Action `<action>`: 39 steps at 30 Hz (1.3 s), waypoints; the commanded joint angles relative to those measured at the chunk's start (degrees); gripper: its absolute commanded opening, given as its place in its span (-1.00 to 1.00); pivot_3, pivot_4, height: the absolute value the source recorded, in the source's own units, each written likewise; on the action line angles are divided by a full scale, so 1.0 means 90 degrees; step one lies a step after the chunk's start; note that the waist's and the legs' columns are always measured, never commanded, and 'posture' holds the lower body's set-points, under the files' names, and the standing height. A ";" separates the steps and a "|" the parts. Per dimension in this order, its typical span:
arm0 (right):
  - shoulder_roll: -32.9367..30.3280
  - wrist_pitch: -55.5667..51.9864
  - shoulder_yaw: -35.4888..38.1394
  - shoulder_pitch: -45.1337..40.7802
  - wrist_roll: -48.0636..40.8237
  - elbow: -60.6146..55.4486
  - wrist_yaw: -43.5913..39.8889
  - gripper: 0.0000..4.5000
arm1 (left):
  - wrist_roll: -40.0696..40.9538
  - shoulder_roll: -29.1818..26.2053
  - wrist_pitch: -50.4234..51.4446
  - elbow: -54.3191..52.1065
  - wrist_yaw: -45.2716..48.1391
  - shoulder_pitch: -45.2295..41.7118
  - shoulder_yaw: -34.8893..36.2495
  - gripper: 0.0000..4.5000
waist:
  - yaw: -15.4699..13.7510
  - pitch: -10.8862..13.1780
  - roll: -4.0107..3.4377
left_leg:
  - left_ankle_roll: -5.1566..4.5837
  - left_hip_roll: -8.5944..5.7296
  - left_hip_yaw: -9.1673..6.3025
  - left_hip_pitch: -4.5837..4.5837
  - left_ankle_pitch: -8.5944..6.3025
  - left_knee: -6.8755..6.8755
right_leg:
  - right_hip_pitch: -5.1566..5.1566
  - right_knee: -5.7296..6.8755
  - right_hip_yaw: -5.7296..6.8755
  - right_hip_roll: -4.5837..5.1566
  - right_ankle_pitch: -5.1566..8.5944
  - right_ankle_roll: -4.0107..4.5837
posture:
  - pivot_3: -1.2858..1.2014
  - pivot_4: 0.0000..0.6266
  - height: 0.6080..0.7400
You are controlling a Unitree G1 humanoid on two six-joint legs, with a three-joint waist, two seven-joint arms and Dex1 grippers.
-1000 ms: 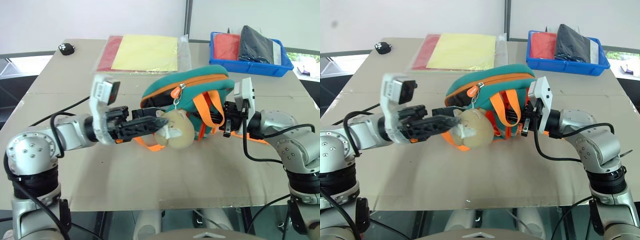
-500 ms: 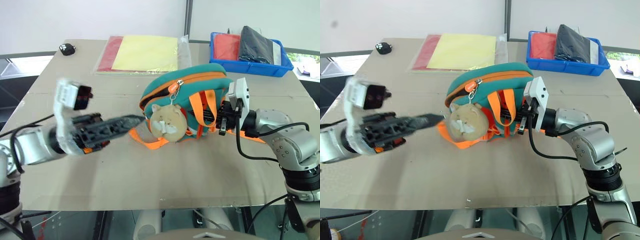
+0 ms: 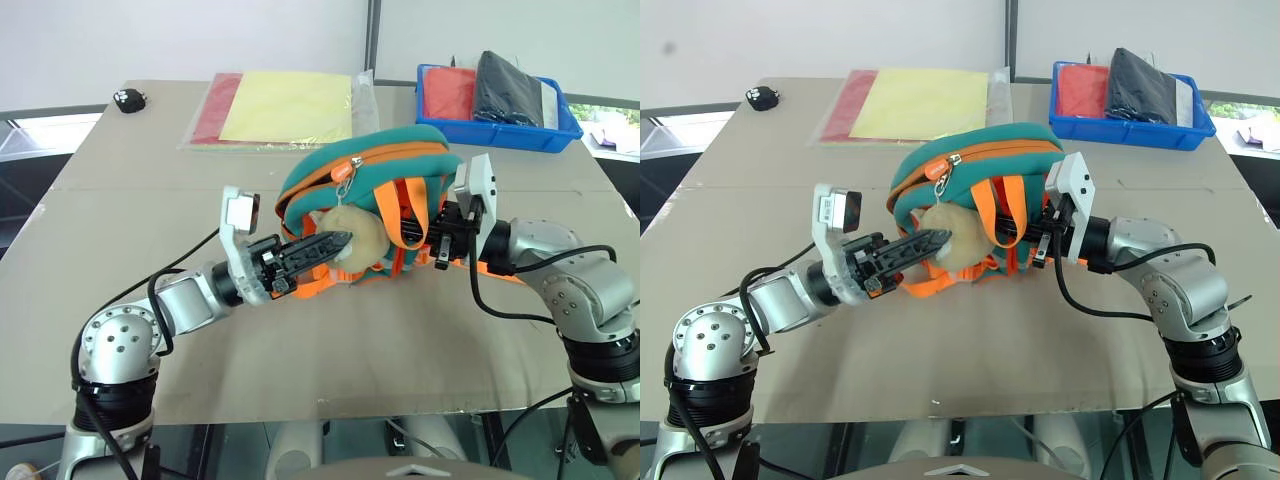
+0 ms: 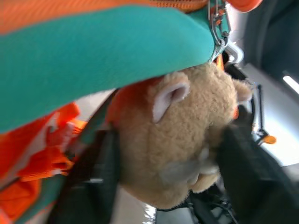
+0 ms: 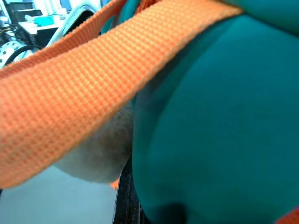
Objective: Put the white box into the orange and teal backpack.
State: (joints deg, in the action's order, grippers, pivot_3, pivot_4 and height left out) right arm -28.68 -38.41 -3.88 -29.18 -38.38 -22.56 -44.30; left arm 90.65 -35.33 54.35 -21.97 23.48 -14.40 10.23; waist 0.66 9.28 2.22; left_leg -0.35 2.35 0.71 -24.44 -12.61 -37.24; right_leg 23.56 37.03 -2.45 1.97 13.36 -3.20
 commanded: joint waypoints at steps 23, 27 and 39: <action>0.1428 0.0137 0.2576 -0.2478 -0.0908 0.2888 0.4078 -1.00 | -0.3338 -0.0656 -0.1374 0.2300 0.0307 0.1168 0.1124 -0.90 | -0.0033 0.0007 -0.0016 | 0.0001 -0.0001 0.0019 -0.0010 0.0001 0.0049 | 0.0029 -0.0014 -0.0003 0.0009 0.0000 0.0003 | 0.03 -0.52 1.00; 0.1524 -0.0005 0.2192 -0.2336 -0.1039 0.2499 0.4039 -1.00 | -0.4240 0.0009 -0.1882 0.1789 0.0071 0.0602 0.0397 -0.90 | -0.0023 0.0000 -0.0003 | 0.0000 -0.0003 0.0017 -0.0020 0.0000 0.0021 | 0.0020 -0.0016 -0.0004 0.0010 -0.0003 0.0000 | 0.03 -0.52 1.00; 0.0022 0.0042 0.0914 -0.1337 0.0033 0.1109 0.1938 0.12 | -0.5035 -0.0063 -0.3069 0.0704 0.1412 0.0596 0.0698 0.13 | 0.0023 0.0003 -0.0010 | 0.0000 0.0001 0.0015 -0.0026 0.0000 0.0034 | 0.0029 -0.0022 -0.0002 0.0007 -0.0002 0.0000 | 0.03 -0.52 1.00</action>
State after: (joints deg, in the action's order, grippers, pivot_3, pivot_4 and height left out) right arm -24.69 -39.44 4.20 -42.57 -38.73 -6.78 -21.41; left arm 45.80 -34.05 28.57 -11.45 32.75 -10.29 13.96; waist 0.87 9.31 2.13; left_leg -0.35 2.36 0.86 -24.67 -12.61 -36.92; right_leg 23.82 36.79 -2.47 2.04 13.34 -3.20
